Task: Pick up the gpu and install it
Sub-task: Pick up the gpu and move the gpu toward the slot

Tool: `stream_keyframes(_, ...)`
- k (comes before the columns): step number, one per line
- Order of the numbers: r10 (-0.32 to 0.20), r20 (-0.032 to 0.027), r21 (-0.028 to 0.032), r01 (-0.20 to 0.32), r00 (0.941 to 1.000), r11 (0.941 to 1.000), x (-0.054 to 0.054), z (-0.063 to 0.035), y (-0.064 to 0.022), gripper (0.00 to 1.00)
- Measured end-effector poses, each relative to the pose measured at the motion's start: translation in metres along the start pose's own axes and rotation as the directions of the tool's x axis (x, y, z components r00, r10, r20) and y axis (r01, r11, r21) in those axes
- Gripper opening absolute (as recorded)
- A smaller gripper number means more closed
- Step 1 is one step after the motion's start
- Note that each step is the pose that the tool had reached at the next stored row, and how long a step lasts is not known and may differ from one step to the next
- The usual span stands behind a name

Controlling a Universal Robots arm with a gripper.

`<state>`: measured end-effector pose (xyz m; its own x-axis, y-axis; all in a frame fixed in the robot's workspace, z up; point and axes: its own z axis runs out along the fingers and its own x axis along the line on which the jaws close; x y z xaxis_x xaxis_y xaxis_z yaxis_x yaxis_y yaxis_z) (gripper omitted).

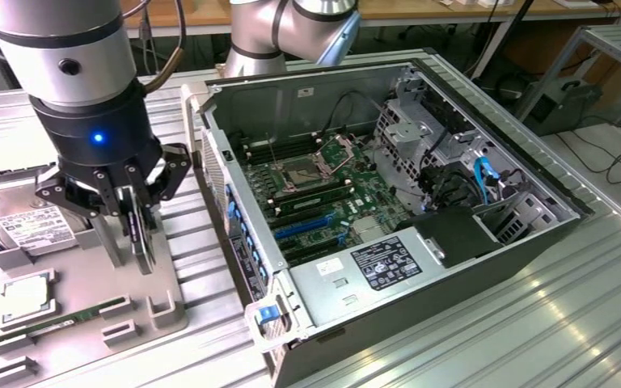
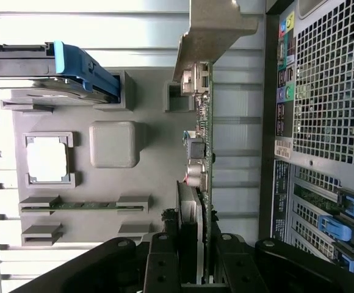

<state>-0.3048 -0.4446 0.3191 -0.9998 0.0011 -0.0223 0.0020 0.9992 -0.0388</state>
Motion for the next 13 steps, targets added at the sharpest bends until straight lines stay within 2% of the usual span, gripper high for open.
stream_keyframes(13,0.0,0.0,0.0,0.0,1.0,1.0,-0.0002,-0.0079,-0.0003,0.28)
